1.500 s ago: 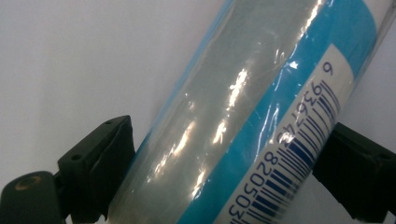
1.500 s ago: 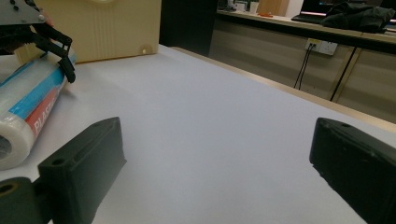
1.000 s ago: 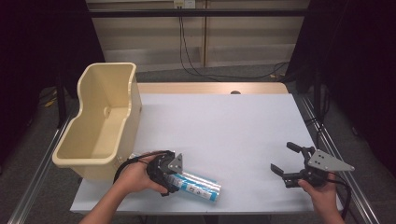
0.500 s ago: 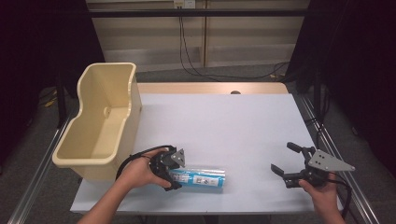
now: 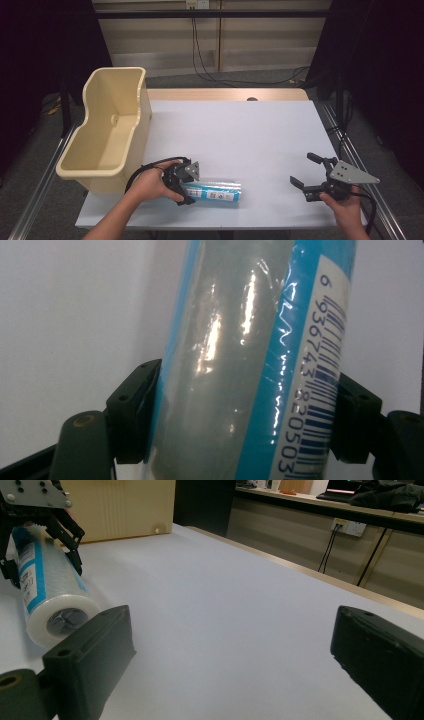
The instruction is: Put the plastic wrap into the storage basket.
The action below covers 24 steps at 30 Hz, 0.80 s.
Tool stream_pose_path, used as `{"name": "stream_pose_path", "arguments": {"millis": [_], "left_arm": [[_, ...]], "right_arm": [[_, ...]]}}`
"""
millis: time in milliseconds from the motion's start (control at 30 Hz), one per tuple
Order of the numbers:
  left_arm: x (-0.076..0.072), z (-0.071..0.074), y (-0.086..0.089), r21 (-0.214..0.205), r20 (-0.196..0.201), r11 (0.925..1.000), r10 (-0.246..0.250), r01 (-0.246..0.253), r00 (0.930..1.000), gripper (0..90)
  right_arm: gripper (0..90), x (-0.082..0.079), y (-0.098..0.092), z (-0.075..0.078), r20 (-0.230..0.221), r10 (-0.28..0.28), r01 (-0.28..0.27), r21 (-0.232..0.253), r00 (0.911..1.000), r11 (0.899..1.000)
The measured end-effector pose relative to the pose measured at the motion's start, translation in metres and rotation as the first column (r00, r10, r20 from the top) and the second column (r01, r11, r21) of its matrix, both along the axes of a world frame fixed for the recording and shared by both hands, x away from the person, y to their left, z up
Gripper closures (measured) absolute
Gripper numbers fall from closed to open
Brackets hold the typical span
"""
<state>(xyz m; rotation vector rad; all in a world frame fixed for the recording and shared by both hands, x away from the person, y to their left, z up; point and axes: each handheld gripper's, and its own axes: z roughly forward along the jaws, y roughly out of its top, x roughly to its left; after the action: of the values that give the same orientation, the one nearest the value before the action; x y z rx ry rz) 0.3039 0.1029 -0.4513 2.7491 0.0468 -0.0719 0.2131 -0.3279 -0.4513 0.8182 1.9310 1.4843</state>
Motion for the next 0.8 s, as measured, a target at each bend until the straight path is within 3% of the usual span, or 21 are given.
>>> {"name": "stream_pose_path", "arguments": {"millis": [33, 67, 100, 133, 167, 200, 233, 300, 333, 367, 400, 433, 467, 533, 567, 633, 667, 700, 733, 767, 800], "left_arm": [[0.0, 0.001, -0.001, 0.016, 0.001, 0.9999, 0.002, -0.002, 1.0, 28.0], [0.0, 0.003, -0.002, 0.021, -0.044, 0.9984, 0.053, -0.052, 0.9976, 28.7], [0.0, 0.003, -0.002, 0.021, -0.044, 0.9984, 0.053, -0.052, 0.9976, 29.7], [0.001, 0.002, -0.002, 0.014, -0.094, 0.9948, 0.102, -0.101, 0.9903, 29.7], [0.005, 0.003, -0.001, 0.037, -0.143, 0.9879, 0.154, -0.151, 0.9777, 30.3], [0.007, 0.003, -0.001, 0.043, -0.18, 0.9798, 0.2, -0.196, 0.9632, 31.8], [0.009, 0.004, 0.0, 0.059, -0.196, 0.9738, 0.227, -0.219, 0.954, 31.8], [0.009, 0.004, 0.0, 0.052, -0.17, 0.97, 0.243, -0.237, 0.9551, 31.9], [0.009, 0.007, -0.001, 0.08, -0.148, 0.9629, 0.267, -0.258, 0.9522, 31.9], [0.009, 0.007, -0.001, 0.08, -0.148, 0.9629, 0.267, -0.258, 0.9522, 32.0], [0.01, 0.01, 0.0, 0.077, -0.149, 0.9476, 0.318, -0.31, 0.9362, 32.0], [0.01, 0.01, 0.0, 0.077, -0.149, 0.9476, 0.318, -0.31, 0.9362, 32.0], [0.011, 0.012, 0.0, 0.075, -0.154, 0.9417, 0.336, -0.328, 0.9292, 32.0], [0.012, 0.018, -0.001, 0.088, -0.141, 0.9333, 0.358, -0.348, 0.923, 32.1], [0.013, 0.02, -0.001, 0.092, -0.142, 0.9325, 0.36, -0.349, 0.9223, 32.0], [0.015, 0.031, -0.001, 0.084, -0.157, 0.9156, 0.402, -0.393, 0.9021, 32.1], [0.015, 0.031, -0.001, 0.084, -0.157, 0.9156, 0.402, -0.393, 0.9021, 32.1], [0.017, 0.04, -0.001, 0.075, -0.152, 0.906, 0.423, -0.417, 0.8932, 32.1], [0.017, 0.04, -0.001, 0.075, -0.152, 0.906, 0.423, -0.417, 0.8932, 32.1], [0.017, 0.045, -0.001, 0.073, -0.152, 0.9003, 0.435, -0.429, 0.8873, 32.1], [0.018, 0.054, -0.001, 0.066, -0.152, 0.8898, 0.456, -0.452, 0.8769, 32.1]], "right_arm": [[3.0, 0.0, 0.0, 0.0, -0.001, 0.003, -0.003, -0.002, 1.0, 1.0], [3.0, 0.0, 0.001, 0.0, 0.001, 0.003, -0.003, -0.001, 1.0, 1.0], [2.9, 0.0, 0.001, 0.0, 0.0, 0.003, -0.003, 0.0, 1.0, 1.0], [2.9, 0.0, 0.001, 0.0, 0.0, 0.003, -0.003, 0.0, 1.0, 1.0], [3.0, 0.0, 0.0, 0.0, 0.001, 0.003, -0.003, 0.001, 1.0, 1.0], [3.0, 0.0, 0.0, 0.0, 0.0, 0.003, -0.003, -0.003, 1.0, 1.0], [3.0, 0.0, 0.0, 0.0, 0.0, 0.003, -0.003, -0.003, 1.0, 1.0], [2.9, 0.0, 0.0, 0.0, 0.0, 0.0, 0.0, -0.003, 1.0, 1.0], [2.9, 0.0, 0.0, 0.0, 0.001, -0.001, 0.001, -0.002, 1.0, 1.0], [2.9, 0.0, 0.0, 0.0, 0.001, -0.001, 0.001, -0.002, 1.0, 1.0], [2.9, 0.0, -0.001, 0.0, 0.0, -0.002, 0.002, -0.002, 1.0, 1.0], [2.9, 0.0, -0.001, 0.0, 0.0, -0.001, 0.001, -0.003, 1.0, 1.0], [2.9, 0.0, -0.001, 0.0, 0.0, -0.001, 0.001, -0.003, 1.0, 1.0], [2.9, 0.0, -0.001, 0.0, 0.001, 0.0, 0.0, -0.002, 1.0, 1.0], [2.9, 0.0, -0.001, 0.0, 0.0, -0.001, 0.001, -0.001, 1.0, 1.0], [2.9, 0.0, 0.0, 0.0, -0.002, -0.001, 0.001, -0.001, 1.0, 1.0], [2.9, 0.0, 0.0, 0.0, -0.002, -0.001, 0.001, -0.001, 1.0, 1.0], [2.9, 0.0, -0.001, 0.0, 0.003, 0.001, -0.001, -0.001, 1.0, 1.0], [2.9, 0.0, -0.001, 0.0, 0.003, -0.002, 0.002, -0.001, 1.0, 1.0], [2.9, 0.0, -0.001, 0.0, 0.003, -0.002, 0.002, -0.001, 1.0, 1.0], [2.9, 0.0, -0.001, 0.0, 0.002, -0.005, 0.005, -0.002, 1.0, 1.0]]}}
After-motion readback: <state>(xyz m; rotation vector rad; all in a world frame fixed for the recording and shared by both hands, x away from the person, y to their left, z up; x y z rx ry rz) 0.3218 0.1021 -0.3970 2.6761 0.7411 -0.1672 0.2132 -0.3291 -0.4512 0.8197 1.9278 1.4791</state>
